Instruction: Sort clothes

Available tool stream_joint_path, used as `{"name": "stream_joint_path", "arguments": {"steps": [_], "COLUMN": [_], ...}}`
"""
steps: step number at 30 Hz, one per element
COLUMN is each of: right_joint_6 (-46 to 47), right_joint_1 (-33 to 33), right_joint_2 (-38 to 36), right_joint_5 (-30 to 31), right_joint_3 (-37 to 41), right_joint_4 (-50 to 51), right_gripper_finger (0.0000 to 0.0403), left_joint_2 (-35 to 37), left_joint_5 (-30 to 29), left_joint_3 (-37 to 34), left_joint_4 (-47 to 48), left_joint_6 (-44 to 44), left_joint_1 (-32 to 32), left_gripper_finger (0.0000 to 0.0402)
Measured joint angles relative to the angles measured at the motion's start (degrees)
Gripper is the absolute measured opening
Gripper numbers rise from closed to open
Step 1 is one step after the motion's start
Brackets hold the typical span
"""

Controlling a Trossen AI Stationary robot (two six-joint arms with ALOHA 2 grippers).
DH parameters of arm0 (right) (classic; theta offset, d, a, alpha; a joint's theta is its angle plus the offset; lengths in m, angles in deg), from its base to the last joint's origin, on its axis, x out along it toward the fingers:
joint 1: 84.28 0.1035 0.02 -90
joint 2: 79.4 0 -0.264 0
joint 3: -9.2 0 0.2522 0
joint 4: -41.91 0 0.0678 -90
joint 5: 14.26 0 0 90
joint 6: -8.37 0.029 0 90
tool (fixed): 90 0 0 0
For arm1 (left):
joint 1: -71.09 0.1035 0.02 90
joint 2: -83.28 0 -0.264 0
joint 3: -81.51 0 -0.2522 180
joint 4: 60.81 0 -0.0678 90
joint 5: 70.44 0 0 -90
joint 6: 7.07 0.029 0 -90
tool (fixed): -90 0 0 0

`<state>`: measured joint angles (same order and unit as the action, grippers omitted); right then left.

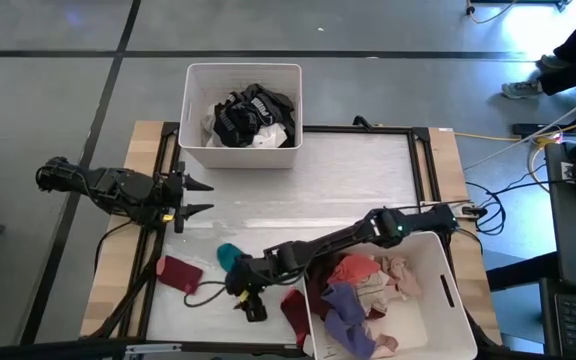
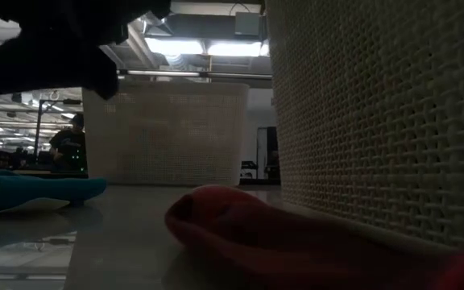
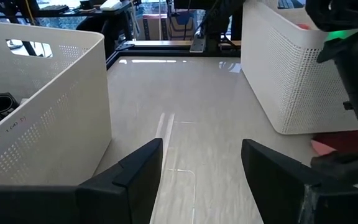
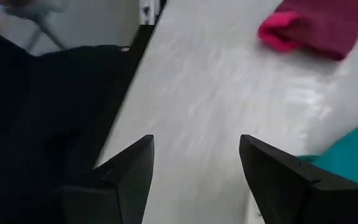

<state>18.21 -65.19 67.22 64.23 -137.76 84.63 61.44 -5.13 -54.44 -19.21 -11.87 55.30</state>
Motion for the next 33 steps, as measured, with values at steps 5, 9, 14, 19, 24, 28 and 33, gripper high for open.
{"name": "stream_joint_path", "arguments": {"steps": [5,9,14,19,24,28,33], "right_joint_6": [1.87,1.73,-3.34,-10.93,-16.0,-17.4,-17.17], "right_joint_1": [-0.02,0.16,0.76,1.46,2.11,2.26,2.26], "right_joint_2": [0.49,0.56,0.56,0.56,0.56,0.45,0.45], "right_joint_5": [-5.17,-8.13,-8.88,-8.07,-5.11,-2.23,-2.04], "right_joint_3": [-0.03,-0.03,-0.06,0.03,0.95,2.57,2.71], "right_joint_4": [11.11,20.06,29.59,33.71,36.21,35.46,34.0], "right_gripper_finger": [0.0237,0.0237,0.0237,0.0237,0.0237,0.0233,0.0169], "left_joint_2": [0.0,0.0,0.0,0.0,0.0,0.0,0.0], "left_joint_5": [-0.02,-0.02,-0.02,0.0,0.0,0.0,-0.01], "left_joint_3": [0.0,0.0,0.0,0.0,0.0,0.0,0.0], "left_joint_4": [0.0,0.02,0.02,0.02,0.02,0.02,0.02], "left_joint_6": [-0.3,-0.27,-0.23,-0.16,-0.13,0.14,0.12], "left_joint_1": [-0.02,0.0,-0.02,-0.01,-0.01,-0.01,-0.01], "left_gripper_finger": [0.021,0.021,0.021,0.021,0.021,0.021,0.021]}}
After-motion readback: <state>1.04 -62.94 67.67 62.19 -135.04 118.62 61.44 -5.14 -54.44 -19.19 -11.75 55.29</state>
